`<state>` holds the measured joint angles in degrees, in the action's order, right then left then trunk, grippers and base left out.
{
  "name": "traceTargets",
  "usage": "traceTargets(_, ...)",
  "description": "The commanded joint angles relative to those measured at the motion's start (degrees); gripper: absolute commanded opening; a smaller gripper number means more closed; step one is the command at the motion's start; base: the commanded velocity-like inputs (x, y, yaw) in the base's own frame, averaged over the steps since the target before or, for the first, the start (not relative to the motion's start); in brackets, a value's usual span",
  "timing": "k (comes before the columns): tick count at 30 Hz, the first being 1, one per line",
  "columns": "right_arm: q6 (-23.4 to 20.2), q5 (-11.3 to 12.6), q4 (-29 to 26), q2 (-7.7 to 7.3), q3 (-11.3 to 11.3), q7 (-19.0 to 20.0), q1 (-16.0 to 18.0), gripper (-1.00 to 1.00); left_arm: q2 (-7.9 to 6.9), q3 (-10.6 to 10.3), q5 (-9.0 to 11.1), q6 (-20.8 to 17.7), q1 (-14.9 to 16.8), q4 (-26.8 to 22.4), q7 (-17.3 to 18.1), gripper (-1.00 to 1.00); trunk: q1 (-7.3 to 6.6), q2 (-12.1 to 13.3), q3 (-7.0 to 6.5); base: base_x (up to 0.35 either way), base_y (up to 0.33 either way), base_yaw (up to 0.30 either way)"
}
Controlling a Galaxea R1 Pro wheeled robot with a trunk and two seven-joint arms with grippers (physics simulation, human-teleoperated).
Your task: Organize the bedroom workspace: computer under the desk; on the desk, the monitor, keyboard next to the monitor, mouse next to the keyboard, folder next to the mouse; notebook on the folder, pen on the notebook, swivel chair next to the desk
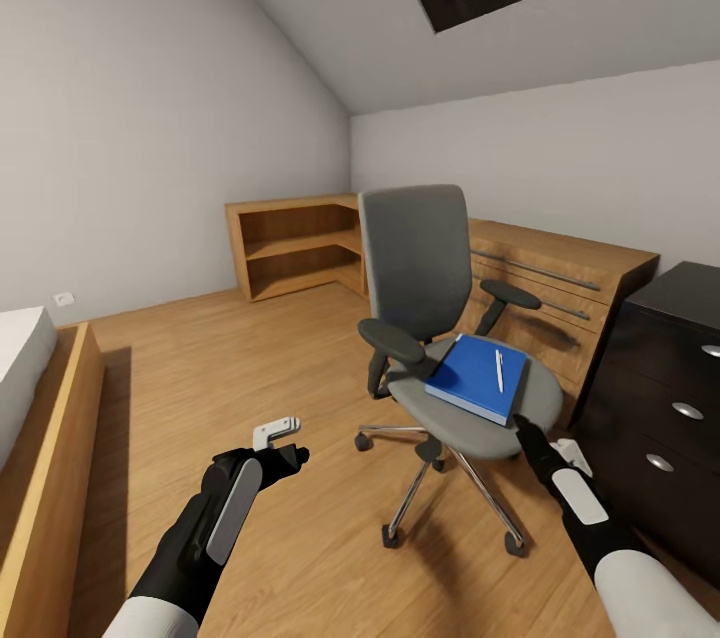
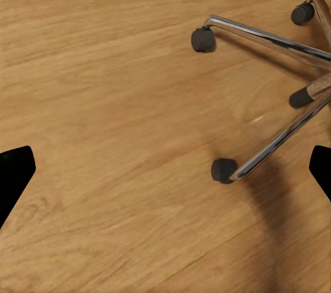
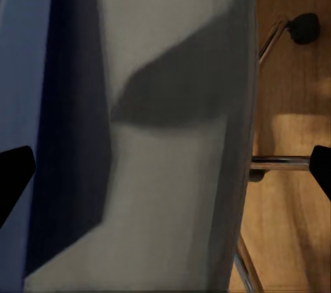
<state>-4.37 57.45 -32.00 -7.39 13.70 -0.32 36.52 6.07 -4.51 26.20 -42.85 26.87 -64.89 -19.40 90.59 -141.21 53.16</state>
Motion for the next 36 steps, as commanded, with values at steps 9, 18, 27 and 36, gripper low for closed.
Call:
traceTargets(9,-1.06,0.38,-0.08,0.44,0.1,-0.03,-0.04,1.0,-0.01,-0.06,0.6,-0.13,0.03,-0.06,-0.55,1.0,-0.01,-0.03,0.06,0.0,0.0,0.0)
traceTargets(18,-1.08,0.38,-0.09,0.74,0.09,-0.03,-0.04,1.0,0.03,-0.06,0.57,-0.04,0.05,-0.07,-0.46,1.0,-0.01,-0.03,0.06,0.226,0.0,0.0)
traceTargets(27,-1.08,0.38,-0.11,0.88,0.06,-0.03,-0.04,1.0,0.06,-0.58,0.52,-0.04,0.03,-0.08,-0.48,1.0,-0.01,-0.03,0.06,0.263,0.0,0.0)
traceTargets(36,-1.08,0.29,-0.15,0.88,0.03,-0.03,-0.04,1.0,-0.01,-3.54,0.6,-0.04,0.03,-0.06,-0.64,1.0,-0.01,-0.03,0.06,0.319,0.0,0.0)
